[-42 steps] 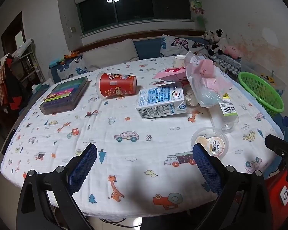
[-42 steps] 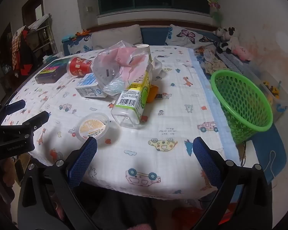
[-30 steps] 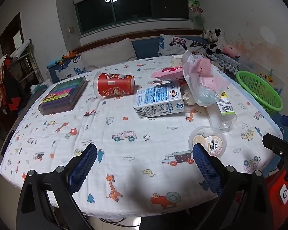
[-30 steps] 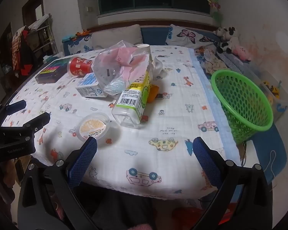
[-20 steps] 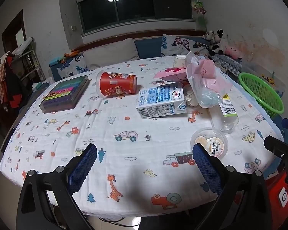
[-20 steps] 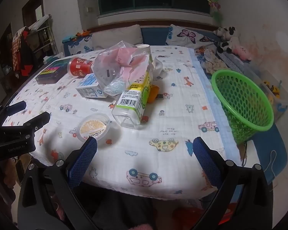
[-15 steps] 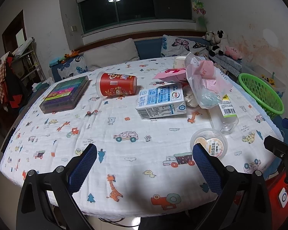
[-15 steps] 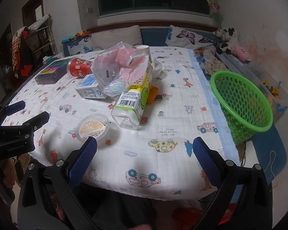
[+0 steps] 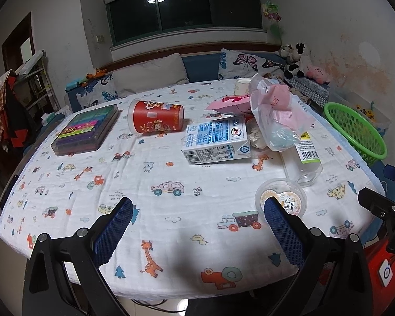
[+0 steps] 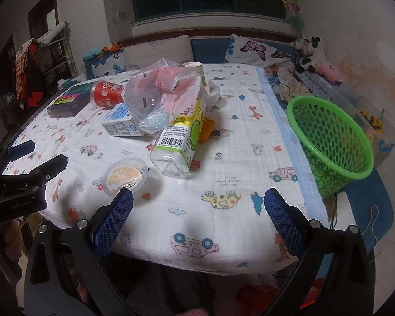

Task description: Collect trash

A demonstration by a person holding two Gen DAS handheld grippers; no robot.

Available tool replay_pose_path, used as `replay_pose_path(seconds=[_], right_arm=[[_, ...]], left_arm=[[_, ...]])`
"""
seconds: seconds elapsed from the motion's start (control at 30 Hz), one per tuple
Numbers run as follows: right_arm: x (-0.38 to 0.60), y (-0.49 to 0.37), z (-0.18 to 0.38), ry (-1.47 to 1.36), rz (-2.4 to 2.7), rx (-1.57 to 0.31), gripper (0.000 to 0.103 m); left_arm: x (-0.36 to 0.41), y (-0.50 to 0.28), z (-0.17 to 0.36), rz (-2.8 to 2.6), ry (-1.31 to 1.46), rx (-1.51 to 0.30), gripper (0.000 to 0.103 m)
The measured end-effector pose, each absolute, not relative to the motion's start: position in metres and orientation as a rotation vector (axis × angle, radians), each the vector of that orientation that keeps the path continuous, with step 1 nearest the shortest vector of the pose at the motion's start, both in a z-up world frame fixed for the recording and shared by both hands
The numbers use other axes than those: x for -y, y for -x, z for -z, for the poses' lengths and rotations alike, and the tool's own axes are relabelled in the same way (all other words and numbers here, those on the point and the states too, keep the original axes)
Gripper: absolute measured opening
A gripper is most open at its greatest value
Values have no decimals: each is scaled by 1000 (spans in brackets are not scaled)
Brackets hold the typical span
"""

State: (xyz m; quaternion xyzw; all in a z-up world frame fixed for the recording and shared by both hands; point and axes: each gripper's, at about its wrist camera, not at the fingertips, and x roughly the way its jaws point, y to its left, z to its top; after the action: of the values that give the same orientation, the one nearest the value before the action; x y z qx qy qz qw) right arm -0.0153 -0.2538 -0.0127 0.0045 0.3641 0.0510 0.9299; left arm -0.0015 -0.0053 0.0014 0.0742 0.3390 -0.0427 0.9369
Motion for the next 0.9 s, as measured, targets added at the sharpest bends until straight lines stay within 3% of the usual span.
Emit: replay_pose_path(seconds=[0.9], right_arm=[[270,20,12,-33,-60,-734,99]], left_arm=[[19,-1,-2,116,-149,-692,97]])
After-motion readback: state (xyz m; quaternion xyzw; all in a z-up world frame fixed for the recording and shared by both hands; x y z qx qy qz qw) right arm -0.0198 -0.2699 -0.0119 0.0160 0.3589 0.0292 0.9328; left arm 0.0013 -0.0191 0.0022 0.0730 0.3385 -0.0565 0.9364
